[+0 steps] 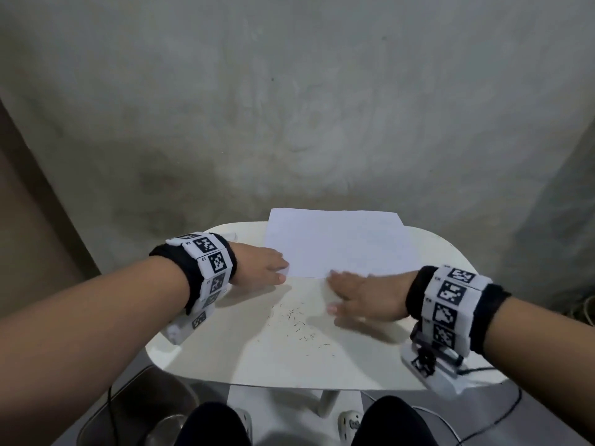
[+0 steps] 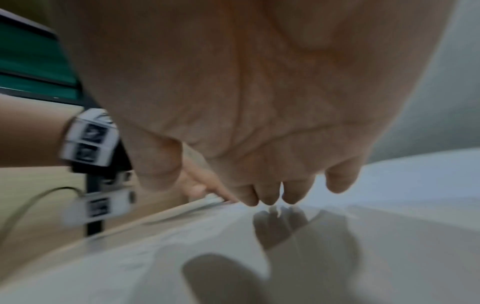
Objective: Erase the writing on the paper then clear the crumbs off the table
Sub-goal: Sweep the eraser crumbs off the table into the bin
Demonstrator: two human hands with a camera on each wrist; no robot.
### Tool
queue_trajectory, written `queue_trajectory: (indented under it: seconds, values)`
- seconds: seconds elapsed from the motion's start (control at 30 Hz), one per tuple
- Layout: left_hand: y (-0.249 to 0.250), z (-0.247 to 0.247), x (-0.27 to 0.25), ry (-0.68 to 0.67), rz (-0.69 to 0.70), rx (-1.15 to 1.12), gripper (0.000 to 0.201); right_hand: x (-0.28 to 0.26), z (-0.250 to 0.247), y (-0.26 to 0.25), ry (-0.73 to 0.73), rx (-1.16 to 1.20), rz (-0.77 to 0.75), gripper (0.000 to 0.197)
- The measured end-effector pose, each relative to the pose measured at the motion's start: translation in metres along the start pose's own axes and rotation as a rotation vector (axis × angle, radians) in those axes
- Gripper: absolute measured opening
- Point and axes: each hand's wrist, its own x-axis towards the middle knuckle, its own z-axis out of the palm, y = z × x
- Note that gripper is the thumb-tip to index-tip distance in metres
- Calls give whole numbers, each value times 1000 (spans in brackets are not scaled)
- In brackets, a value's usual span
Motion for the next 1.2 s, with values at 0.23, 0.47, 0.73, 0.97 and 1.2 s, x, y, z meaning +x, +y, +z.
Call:
queue_trajectory:
  seconds: [0.23,0.47,0.73,0.97,1.2]
  values:
    - [-1,0,6,11,10,-47,52,2,0,-34,-44,-73,-153,77]
    - [-4,10,5,20,-25,-37,56,-3,5,-57,-87,-104,-190,78]
    - [-8,11,7,26,-25,-68,55,10,6,-36,25,-165,-43,80]
    - [-9,8,17,31,9,-54,56,10,-1,-45,50,-181,-27,80]
    - [-46,17,-27,167,-23,-115,69,-87,35,7,258,420,45,87]
